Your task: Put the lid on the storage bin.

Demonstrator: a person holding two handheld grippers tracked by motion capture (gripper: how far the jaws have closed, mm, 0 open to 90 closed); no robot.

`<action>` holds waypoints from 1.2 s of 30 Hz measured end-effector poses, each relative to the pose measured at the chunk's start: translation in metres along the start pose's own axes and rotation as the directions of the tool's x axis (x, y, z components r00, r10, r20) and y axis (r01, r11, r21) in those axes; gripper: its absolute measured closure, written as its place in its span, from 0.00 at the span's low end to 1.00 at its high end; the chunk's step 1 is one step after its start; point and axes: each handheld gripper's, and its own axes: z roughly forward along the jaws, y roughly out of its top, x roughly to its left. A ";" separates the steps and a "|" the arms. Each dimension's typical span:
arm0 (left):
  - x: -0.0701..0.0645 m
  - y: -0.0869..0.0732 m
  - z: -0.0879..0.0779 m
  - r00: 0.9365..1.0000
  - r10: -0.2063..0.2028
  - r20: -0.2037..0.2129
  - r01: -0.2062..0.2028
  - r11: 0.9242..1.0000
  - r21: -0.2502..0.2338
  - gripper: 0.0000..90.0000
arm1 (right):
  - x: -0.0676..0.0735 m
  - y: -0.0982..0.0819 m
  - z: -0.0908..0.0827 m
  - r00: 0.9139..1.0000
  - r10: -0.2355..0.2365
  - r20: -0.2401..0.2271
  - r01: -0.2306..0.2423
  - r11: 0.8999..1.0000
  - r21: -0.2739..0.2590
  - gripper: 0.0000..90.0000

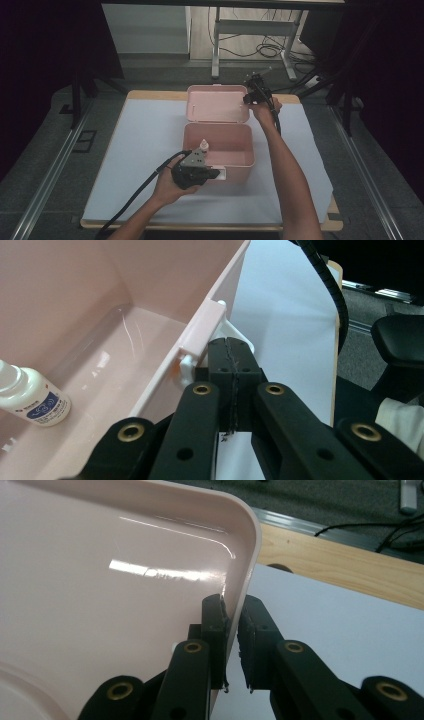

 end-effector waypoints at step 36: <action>0.000 0.000 0.000 1.000 -0.005 0.005 0.005 1.000 0.005 1.00 | 0.014 -0.014 -0.064 0.998 -0.047 0.050 0.058 0.964 -0.261 0.94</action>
